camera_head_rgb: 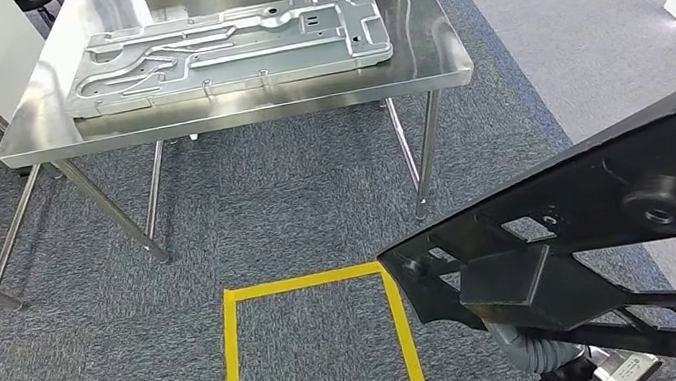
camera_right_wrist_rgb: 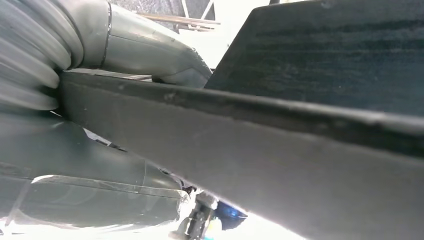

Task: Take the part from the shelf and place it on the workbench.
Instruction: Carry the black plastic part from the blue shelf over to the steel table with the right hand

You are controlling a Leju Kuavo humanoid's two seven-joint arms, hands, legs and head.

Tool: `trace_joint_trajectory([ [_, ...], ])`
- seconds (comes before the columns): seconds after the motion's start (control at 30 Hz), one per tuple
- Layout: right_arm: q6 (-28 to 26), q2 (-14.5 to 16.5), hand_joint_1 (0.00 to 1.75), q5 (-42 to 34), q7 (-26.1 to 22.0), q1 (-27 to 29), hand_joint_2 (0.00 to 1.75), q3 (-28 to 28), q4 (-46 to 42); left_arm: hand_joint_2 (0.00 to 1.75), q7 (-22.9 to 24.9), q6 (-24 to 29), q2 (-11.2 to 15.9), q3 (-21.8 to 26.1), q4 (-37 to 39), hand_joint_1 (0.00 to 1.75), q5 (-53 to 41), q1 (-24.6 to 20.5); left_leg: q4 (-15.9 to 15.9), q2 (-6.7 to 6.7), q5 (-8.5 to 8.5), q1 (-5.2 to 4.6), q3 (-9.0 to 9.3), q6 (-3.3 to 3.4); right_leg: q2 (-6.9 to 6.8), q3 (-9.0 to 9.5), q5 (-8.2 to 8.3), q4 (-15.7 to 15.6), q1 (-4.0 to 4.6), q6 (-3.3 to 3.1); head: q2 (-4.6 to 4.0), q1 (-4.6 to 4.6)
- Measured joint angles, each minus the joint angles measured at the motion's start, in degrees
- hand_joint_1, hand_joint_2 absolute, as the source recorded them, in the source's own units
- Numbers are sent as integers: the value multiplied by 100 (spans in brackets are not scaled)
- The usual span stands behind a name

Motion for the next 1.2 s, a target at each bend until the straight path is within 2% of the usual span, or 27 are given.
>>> trace_joint_trajectory([
  [0.07, 3, 1, 175, 0, 0, 0, 175, 1, 0, 175, 35, 1, 0, -1, 0, 0, -4, 18, -709, 1, 477, -1, 262, 42, 21, 69, -34, 0, 1, 24, 0, 1],
  [0.1, 5, 1, 175, 0, 0, -1, 175, 1, 0, 175, 62, 1, 0, -2, 0, 0, -4, 31, -1082, 2, 619, -13, 399, 67, 34, 85, -53, 5, 9, 49, 0, 1],
  [0.13, 8, 1, 175, 0, 0, -3, 175, 1, 0, 175, 87, -1, 0, -1, 0, 0, -2, 38, -1337, 4, 651, -26, 483, 103, 43, 88, -85, -8, 17, 86, 0, 2],
  [0.17, 9, 1, 175, 1, 1, -4, 175, 1, 0, 175, 102, -8, 0, 0, 0, 0, 4, 42, -1484, 3, 612, -36, 521, 141, 47, 99, -96, -23, 25, 126, 0, 2],
  [0.23, 10, 0, 175, 2, 1, -10, 175, 1, 2, 175, 100, -28, -1, 3, 0, 0, 12, 45, -1604, -10, 550, -39, 570, 235, 37, 123, -54, -21, 27, 222, 0, 3],
  [0.3, 10, -1, 175, 3, 2, -23, 175, 3, 3, 175, 91, -38, -3, 5, 0, 0, 9, 59, -1664, -15, 568, -28, 691, 321, 20, 91, -61, 158, 8, 293, 0, 4],
  [0.33, 10, 0, 175, 3, 2, -31, 175, 4, 2, 175, 90, -36, -4, 7, 0, 0, 6, 64, -1670, -12, 561, -26, 759, 355, 16, -32, -157, 380, 0, 313, 0, 4],
  [0.37, 9, 1, 175, 3, 2, -31, 175, 5, 2, 175, 91, -33, -6, 7, 0, 0, 2, 72, -1673, -5, 533, -28, 804, 370, 19, -240, -281, 713, -3, 328, 0, 4],
  [0.43, 7, 0, 175, 2, 2, -15, 175, 5, 2, 175, 96, -24, -8, 8, 0, 0, -5, 92, -1672, -3, 452, -33, 898, 377, 21, -780, -538, 1406, -4, 345, 0, 4],
  [0.47, 5, -1, 175, 2, 3, -4, 175, 5, 2, 175, 102, -21, -9, 9, 0, 0, -7, 106, -1674, -5, 403, -33, 959, 373, 20, -980, -599, 1571, -5, 348, 0, 4],
  [0.5, 4, -1, 175, 2, 4, 5, 175, 5, 2, 175, 110, -18, -9, 9, 0, 0, -10, 119, -1675, -9, 352, -31, 1038, 365, 20, -1079, -587, 1528, -6, 348, 0, 4],
  [0.53, 3, -1, 175, 2, 4, 10, 175, 5, 2, 175, 119, -17, -10, 9, 0, 0, -14, 129, -1675, -14, 292, -30, 1136, 352, 19, -1085, -479, 1296, -5, 337, 0, 4],
  [0.57, 3, -1, 175, 2, 4, 12, 175, 5, 2, 175, 122, -17, -12, 9, 1, 0, -17, 140, -1677, -15, 223, -29, 1226, 336, 17, -1039, -222, 943, 1, 311, 0, 4],
  [0.63, 0, -1, 175, 4, 6, 24, 175, 5, 5, 175, 94, -31, -20, 9, 8, 0, -23, 154, -1662, -15, 78, -40, 1375, 281, 20, -970, 426, 383, 44, 228, 0, 8],
  [0.67, -2, -1, 175, 5, 9, 35, 175, 5, 2, 175, 66, -41, -22, 10, 12, 0, -27, 160, -1683, -15, 19, -40, 1415, 241, 21, -961, 648, 265, 68, 178, 0, 13],
  [0.7, -3, -1, 175, 7, 12, 44, 175, 3, -3, 175, 36, -51, -23, 10, 14, 0, -32, 160, -1680, -17, 8, -43, 1449, 197, 23, -953, 724, 242, 88, 130, 0, 16],
  [0.77, -5, -1, 175, 5, 11, 47, 175, -2, -24, 175, -1, -57, -20, 11, 13, 0, -45, 147, -1502, -15, 139, -37, 1392, 123, 27, -840, 657, 166, 85, 49, 0, 20],
  [0.83, -4, 1, 175, 2, 5, 36, 175, -3, -35, 175, -18, -56, -18, 11, 11, 0, -48, 128, -893, -7, 268, -31, 1070, 73, 24, -665, 607, 26, 61, -14, 0, 17],
  [0.87, -3, 2, 175, 1, 4, 34, 175, -2, -37, 175, -28, -53, -15, 12, 10, 0, -45, 120, -549, -3, 192, -24, 844, 53, 19, -585, 574, -24, 51, -35, 0, 16],
  [0.9, -1, 3, 175, 1, 4, 31, 175, -2, -37, 175, -39, -51, -11, 13, 10, 0, -40, 104, -273, -2, 17, -23, 627, 30, 19, -523, 536, -48, 46, -49, 0, 14],
  [0.97, 0, 4, 175, 2, 5, 30, 175, -2, -35, 175, -53, -48, -2, 14, 9, 0, -32, 68, -65, -2, -355, -20, 341, -4, 26, -416, 451, -56, 45, -53, 0, 14],
  [1.0, 0, 4, 175, 2, 5, 30, 175, -2, -33, 175, -54, -48, 2, 14, 9, 0, -31, 55, -160, -1, -357, -20, 297, -13, 32, -362, 409, -54, 45, -50, 0, 13],
  [1.03, 0, 4, 175, 2, 6, 30, 175, -2, -31, 175, -50, -48, 3, 14, 9, 0, -31, 51, -401, 0, -178, -19, 321, -15, 39, -304, 371, -51, 46, -43, 0, 13],
  [1.1, 0, 4, 175, 1, 7, 27, 175, -2, -28, 175, -42, -44, 3, 14, 9, 0, -37, 60, -1090, 4, 412, -23, 471, 16, 49, -204, 309, -47, 49, -13, 0, 14],
  [1.13, 0, 4, 175, 1, 6, 25, 175, -2, -27, 175, -37, -43, 4, 14, 9, 0, -41, 67, -1350, 11, 558, -36, 520, 56, 54, -185, 294, -43, 52, 14, 0, 13],
  [1.17, 0, 4, 175, 1, 6, 23, 175, -2, -27, 175, -37, -41, 4, 14, 9, 0, -42, 70, -1493, 16, 627, -51, 531, 104, 56, -188, 283, -40, 56, 48, 0, 14],
  [1.2, 1, 4, 175, 1, 6, 22, 175, -2, -26, 175, -37, -40, 4, 15, 9, 0, -42, 71, -1522, 18, 614, -67, 512, 158, 57, -195, 277, -38, 58, 86, 0, 14],
])
